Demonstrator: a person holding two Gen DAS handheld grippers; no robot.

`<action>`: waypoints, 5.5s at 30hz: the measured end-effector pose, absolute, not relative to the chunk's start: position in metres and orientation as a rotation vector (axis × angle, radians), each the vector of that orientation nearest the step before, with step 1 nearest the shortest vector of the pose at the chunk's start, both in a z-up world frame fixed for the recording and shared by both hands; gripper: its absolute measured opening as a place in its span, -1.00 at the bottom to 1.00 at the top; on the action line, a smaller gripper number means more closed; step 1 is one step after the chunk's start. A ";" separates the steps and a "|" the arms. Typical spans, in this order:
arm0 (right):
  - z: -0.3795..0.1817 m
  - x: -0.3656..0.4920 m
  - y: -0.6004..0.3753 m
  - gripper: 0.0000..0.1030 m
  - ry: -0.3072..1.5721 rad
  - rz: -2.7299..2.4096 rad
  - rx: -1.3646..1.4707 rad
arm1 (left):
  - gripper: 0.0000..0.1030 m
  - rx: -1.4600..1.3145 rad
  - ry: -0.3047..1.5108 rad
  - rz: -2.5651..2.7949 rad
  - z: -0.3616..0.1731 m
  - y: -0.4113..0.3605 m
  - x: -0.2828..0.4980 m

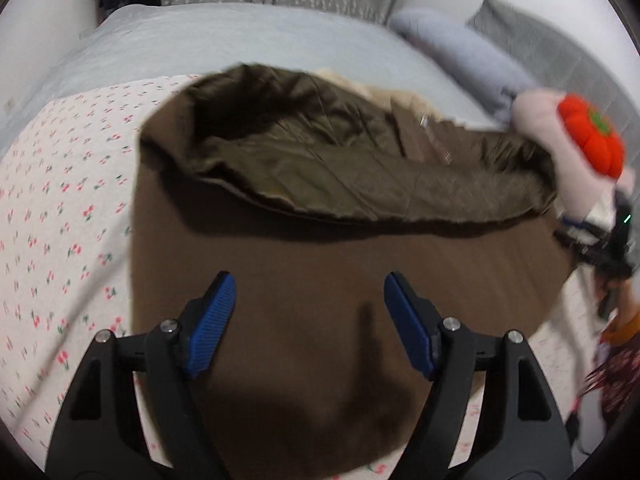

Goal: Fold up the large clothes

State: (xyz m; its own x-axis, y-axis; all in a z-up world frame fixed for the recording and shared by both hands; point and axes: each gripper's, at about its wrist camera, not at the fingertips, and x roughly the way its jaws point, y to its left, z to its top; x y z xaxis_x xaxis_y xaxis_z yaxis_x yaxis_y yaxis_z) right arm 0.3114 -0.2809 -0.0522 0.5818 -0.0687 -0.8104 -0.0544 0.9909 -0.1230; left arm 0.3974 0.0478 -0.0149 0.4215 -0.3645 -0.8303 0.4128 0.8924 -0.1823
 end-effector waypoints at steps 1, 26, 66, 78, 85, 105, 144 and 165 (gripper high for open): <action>-0.054 0.318 -0.275 0.14 0.958 -0.020 -0.171 | 0.49 0.088 1.039 -0.477 -0.019 0.040 0.403; -0.037 0.428 -0.388 0.18 0.849 -0.253 0.266 | 0.49 -0.141 0.919 -0.116 -0.006 0.081 0.518; -0.025 0.351 -0.269 0.27 0.758 -0.111 -0.040 | 0.58 -0.009 0.825 -0.214 -0.001 0.047 0.384; -0.074 0.280 -0.349 0.52 0.849 -0.222 0.184 | 0.61 -0.092 0.933 -0.118 -0.029 0.132 0.350; -0.038 0.255 -0.314 0.56 0.768 -0.161 0.160 | 0.78 -0.437 0.976 -0.153 -0.015 0.183 0.299; -0.057 0.265 -0.191 0.60 0.819 0.027 0.016 | 0.81 -1.168 1.074 -0.329 -0.074 0.152 0.271; -0.098 0.306 -0.167 0.29 0.992 0.132 0.119 | -0.62 -0.238 0.497 -0.279 0.083 -0.021 0.300; -0.042 0.231 -0.347 0.25 0.823 -0.006 0.498 | -0.52 0.370 0.696 -0.814 0.016 -0.170 0.278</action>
State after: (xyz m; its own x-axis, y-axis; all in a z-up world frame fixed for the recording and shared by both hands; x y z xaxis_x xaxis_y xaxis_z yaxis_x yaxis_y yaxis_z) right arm 0.2306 -0.3472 -0.0423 0.6868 0.1844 -0.7030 0.1945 0.8854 0.4223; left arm 0.2778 -0.1700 0.0156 0.4851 -0.5354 -0.6914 0.7663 0.6411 0.0412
